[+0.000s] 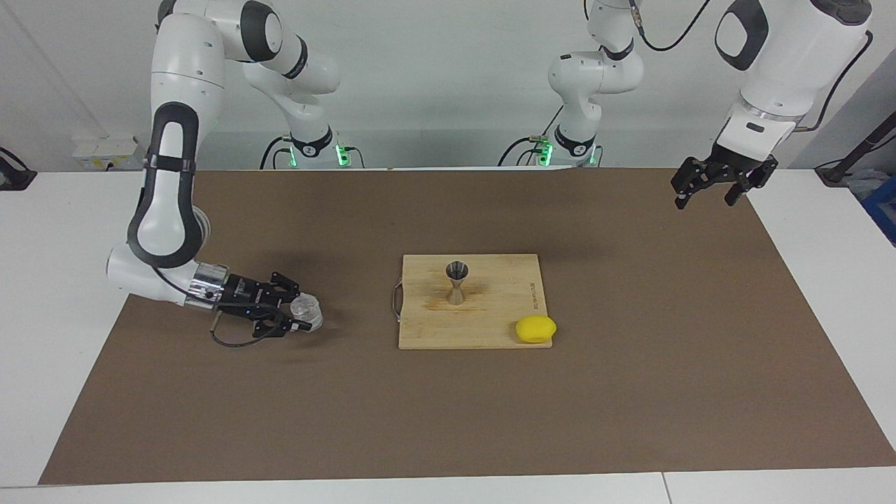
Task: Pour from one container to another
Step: 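Carry the glass with the right gripper back beside the board, then lower the glass to the table and open the right gripper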
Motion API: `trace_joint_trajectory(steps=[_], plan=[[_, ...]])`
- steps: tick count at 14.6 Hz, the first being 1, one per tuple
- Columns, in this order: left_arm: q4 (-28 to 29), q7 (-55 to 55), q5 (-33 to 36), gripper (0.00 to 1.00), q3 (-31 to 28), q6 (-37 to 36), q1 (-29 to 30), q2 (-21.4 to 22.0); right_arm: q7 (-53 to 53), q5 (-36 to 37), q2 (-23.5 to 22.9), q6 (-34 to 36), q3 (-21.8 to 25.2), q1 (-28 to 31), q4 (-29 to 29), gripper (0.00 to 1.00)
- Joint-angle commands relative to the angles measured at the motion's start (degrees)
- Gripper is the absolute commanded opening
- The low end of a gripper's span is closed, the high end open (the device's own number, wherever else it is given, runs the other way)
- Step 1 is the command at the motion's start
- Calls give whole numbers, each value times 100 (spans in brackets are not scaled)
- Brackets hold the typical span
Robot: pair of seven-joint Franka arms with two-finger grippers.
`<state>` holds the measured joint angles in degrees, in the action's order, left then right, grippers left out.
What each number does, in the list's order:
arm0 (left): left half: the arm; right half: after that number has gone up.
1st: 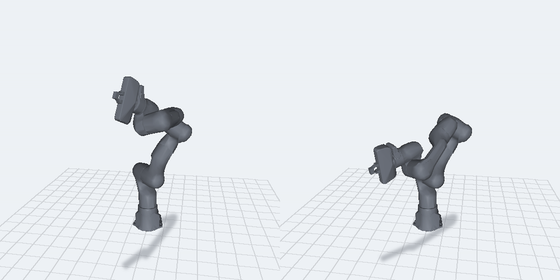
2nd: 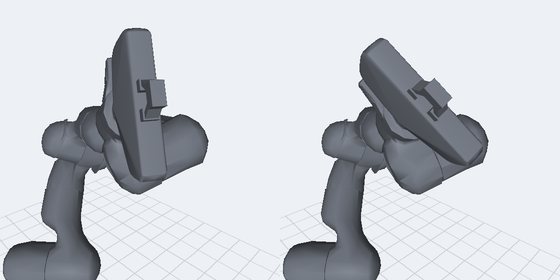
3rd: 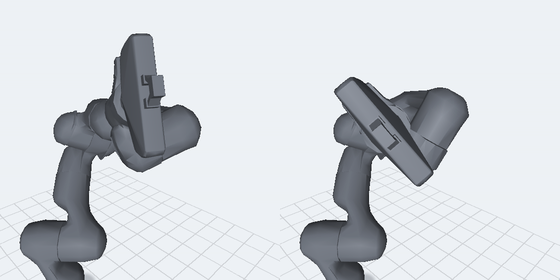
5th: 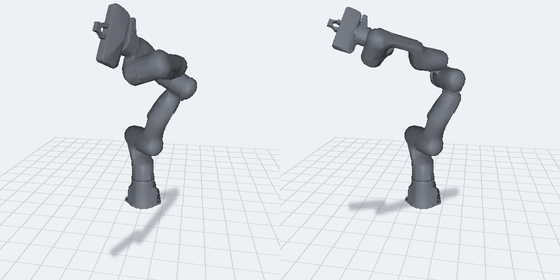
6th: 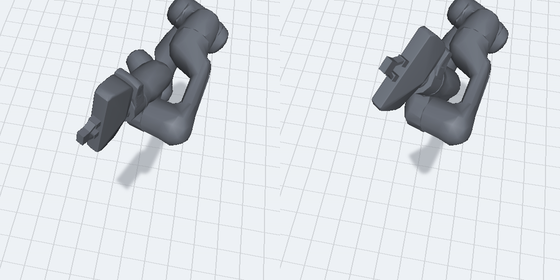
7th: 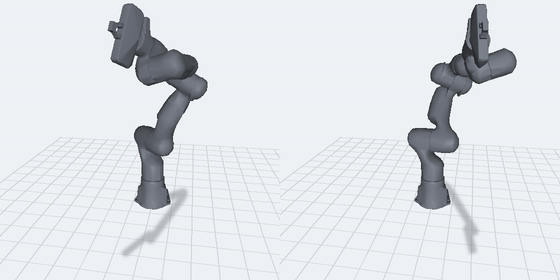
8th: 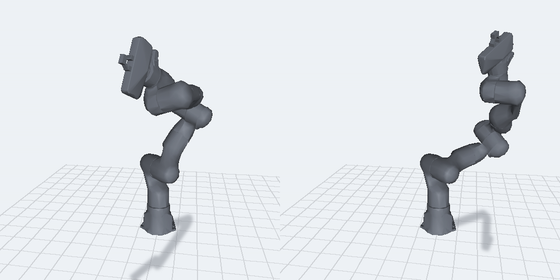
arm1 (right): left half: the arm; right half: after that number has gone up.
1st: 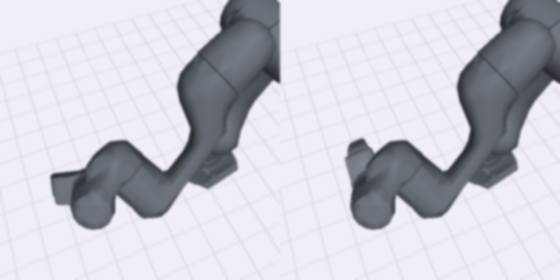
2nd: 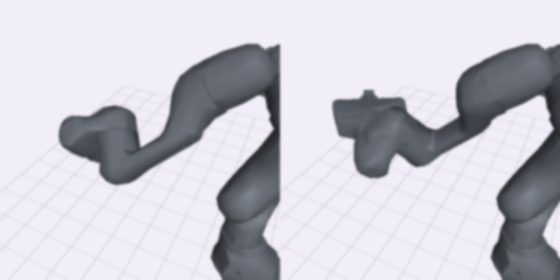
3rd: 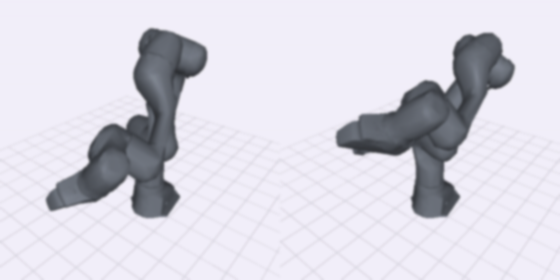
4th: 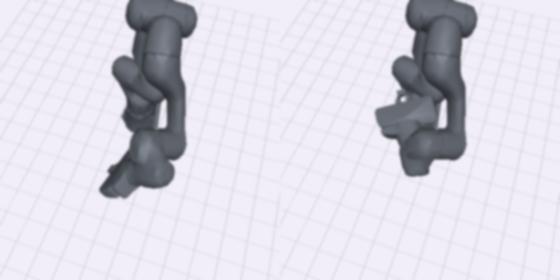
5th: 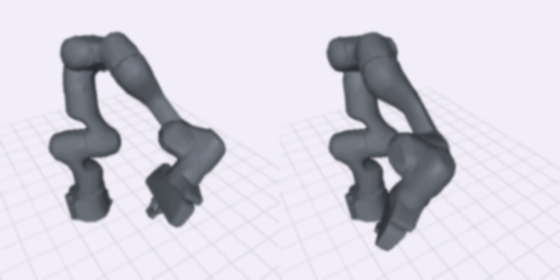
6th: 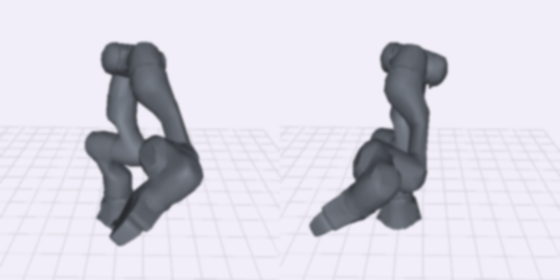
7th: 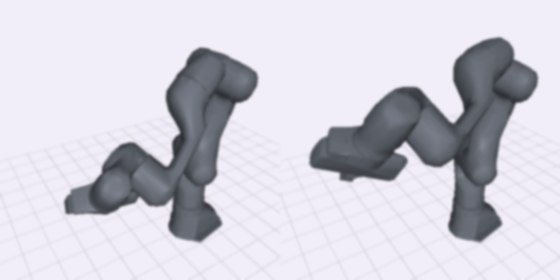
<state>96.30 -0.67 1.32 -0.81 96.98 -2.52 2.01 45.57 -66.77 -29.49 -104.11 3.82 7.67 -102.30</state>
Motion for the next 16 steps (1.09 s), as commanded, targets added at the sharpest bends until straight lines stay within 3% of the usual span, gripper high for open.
trace_joint_trajectory(steps=[1, 5, 16], plan=[[3, -91, 123, 100, -15, -12, -29, 1, -223, -423, -21, 84, -57, 130, -184, 0], [3, -91, 132, 100, -15, -38, -29, 10, -706, -459, -180, 119, -57, 218, -299, 0], [12, -100, 132, 100, -15, -65, -38, 19, -681, -670, -399, 40, -57, 165, -343, 0]])
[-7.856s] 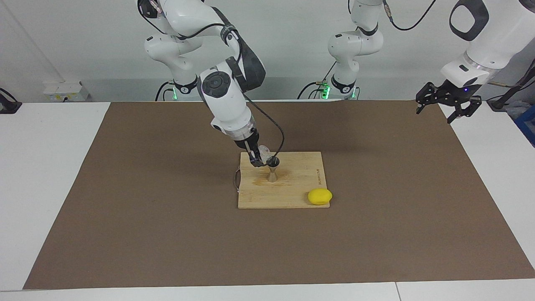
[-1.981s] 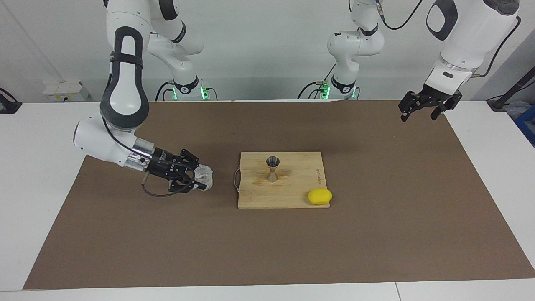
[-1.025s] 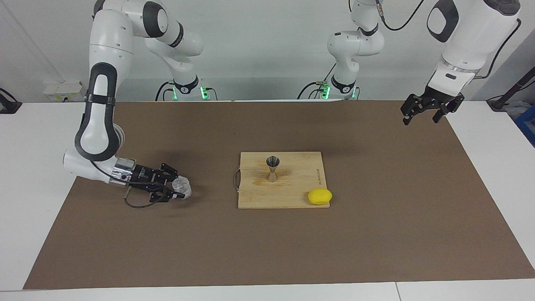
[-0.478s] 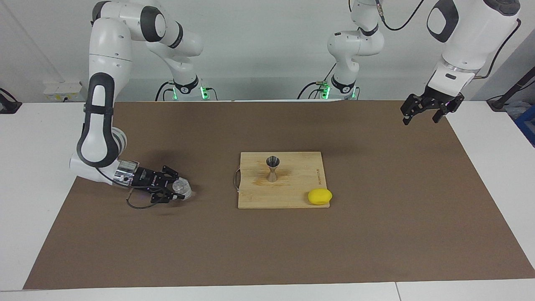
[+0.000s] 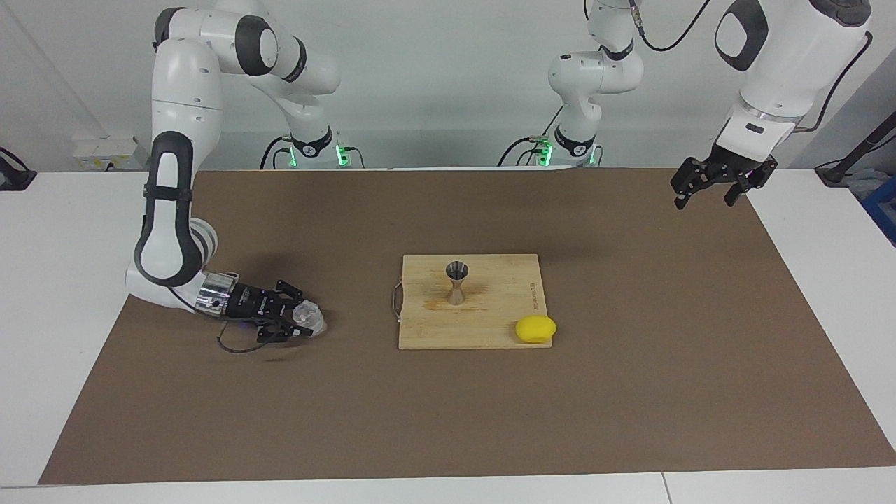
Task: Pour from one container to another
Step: 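Lower the glass to the table and open the right gripper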
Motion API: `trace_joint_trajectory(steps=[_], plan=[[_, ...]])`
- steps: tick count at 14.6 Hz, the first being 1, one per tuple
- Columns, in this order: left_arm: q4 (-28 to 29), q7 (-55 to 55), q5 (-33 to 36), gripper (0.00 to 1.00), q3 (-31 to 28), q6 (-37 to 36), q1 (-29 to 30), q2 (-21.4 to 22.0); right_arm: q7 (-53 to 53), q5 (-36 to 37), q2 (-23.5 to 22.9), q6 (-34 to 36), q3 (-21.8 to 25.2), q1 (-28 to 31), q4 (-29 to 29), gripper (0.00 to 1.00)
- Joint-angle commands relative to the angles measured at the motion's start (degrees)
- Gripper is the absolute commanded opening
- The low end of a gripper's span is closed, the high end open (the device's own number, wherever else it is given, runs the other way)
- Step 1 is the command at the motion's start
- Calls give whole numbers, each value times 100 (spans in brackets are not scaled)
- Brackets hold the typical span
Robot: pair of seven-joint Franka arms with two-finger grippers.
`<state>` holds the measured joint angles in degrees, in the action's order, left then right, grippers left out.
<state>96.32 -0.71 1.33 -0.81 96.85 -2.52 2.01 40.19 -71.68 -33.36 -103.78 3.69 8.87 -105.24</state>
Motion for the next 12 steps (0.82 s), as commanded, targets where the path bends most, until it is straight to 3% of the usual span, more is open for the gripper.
trace_joint_trajectory(steps=[1, 12], plan=[[10, -96, 131, 100, -15, -53, -38, 19, -143, -171, -22, 7, -44, 62, -50, 0], [10, -96, 131, 100, -15, -44, -29, 19, -117, -74, -31, -203, -35, 10, -94, 0]])
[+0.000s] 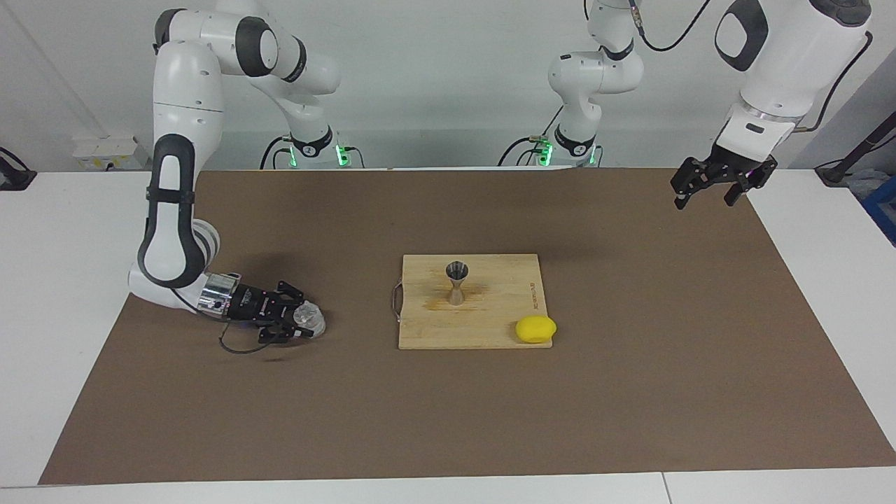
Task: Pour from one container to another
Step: 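Lower the glass to the table and open the right gripper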
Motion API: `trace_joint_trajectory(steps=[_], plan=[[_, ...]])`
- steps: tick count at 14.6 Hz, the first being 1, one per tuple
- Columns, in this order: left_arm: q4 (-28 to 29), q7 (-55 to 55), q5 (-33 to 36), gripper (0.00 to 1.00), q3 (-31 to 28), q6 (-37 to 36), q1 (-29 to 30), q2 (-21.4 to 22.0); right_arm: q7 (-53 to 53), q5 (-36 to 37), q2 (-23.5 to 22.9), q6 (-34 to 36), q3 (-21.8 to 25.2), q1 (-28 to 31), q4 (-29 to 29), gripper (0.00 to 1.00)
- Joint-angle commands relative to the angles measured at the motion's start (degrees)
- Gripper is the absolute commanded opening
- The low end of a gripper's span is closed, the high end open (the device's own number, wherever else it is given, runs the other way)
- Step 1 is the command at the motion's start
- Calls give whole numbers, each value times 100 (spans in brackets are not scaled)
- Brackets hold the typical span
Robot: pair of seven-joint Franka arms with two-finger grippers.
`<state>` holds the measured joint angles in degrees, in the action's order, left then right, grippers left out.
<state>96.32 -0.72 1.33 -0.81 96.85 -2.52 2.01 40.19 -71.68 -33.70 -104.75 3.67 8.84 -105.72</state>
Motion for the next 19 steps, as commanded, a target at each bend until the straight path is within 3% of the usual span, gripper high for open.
trace_joint_trajectory(steps=[1, 19], plan=[[10, -95, 131, 100, -15, -44, -38, 19, -117, -66, 4, -176, -33, 13, -45, 0], [18, -95, 131, 100, -15, -44, -29, 27, 130, 312, 39, -467, -16, -22, -28, 0]])
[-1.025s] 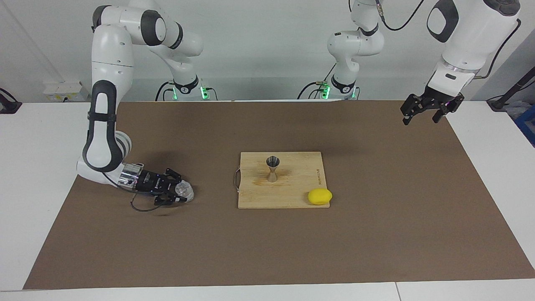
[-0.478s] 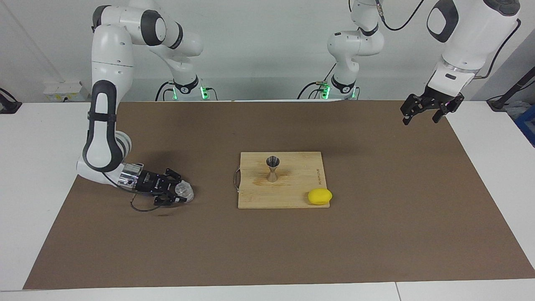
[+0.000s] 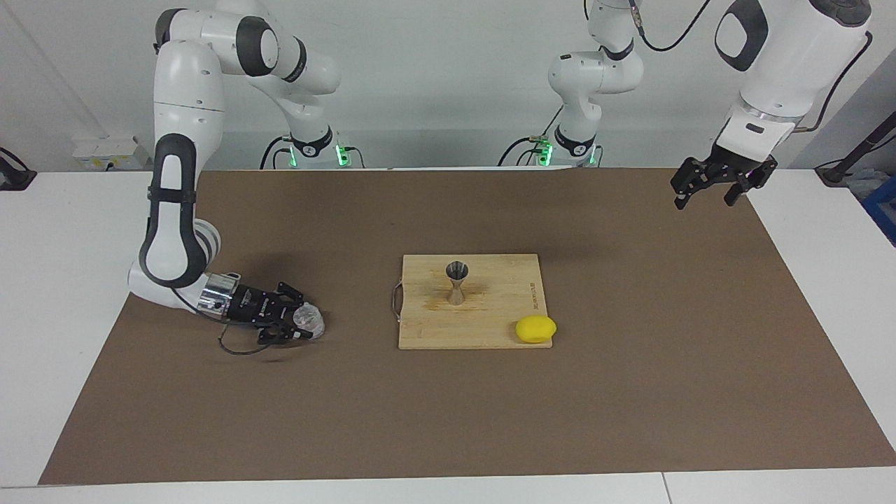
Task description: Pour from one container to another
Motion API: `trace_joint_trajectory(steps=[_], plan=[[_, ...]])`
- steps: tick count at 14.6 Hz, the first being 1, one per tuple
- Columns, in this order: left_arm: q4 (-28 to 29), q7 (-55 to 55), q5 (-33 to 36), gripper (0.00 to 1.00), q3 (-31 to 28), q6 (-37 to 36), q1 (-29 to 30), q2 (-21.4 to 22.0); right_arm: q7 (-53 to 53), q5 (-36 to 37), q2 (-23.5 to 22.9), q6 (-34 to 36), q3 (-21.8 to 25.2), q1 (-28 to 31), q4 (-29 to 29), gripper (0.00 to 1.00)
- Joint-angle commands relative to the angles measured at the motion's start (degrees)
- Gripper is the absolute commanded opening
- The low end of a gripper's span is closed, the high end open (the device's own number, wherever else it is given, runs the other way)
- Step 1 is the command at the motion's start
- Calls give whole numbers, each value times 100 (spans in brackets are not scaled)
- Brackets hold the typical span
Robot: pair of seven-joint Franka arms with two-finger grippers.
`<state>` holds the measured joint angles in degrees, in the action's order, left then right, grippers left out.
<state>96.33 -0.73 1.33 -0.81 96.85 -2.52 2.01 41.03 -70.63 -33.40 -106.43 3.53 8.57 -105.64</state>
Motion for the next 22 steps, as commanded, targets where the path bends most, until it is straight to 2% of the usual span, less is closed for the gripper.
trace_joint_trajectory(steps=[1, 2, 3, 4, 5, 6, 11, 18, 22], plan=[[18, -94, 130, 100, -15, -44, -38, 19, -15, 216, 9, -291, -1, 13, -36, 7], [18, -94, 130, 100, -15, -44, -38, 27, -51, 225, 18, -291, -1, 13, -36, 40], [18, -94, 122, 100, -15, -44, -38, 19, -86, 225, 18, -291, -1, 13, -45, 55], [18, -94, 130, 100, -15, -44, -38, 27, -86, 225, 18, -299, -1, 13, -45, 65], [18, -94, 122, 100, -15, -44, -38, 27, -60, 225, 18, -299, -1, 13, -45, 84], [18, -94, 130, 100, -15, -44, -29, 27, -60, 225, 18, -308, -1, 4, -45, 90], [18, -94, 130, 100, -15, -44, -38, 27, 10, 225, 79, -203, -1, 13, -62, 95], [0, -94, 130, 100, -15, -61, -38, 10, 818, 743, 825, 140, 16, 100, -212, 98], [0, -111, 130, 100, -15, -70, -38, 10, 916, 1656, 1484, -35, 43, 22, -150, 98]])
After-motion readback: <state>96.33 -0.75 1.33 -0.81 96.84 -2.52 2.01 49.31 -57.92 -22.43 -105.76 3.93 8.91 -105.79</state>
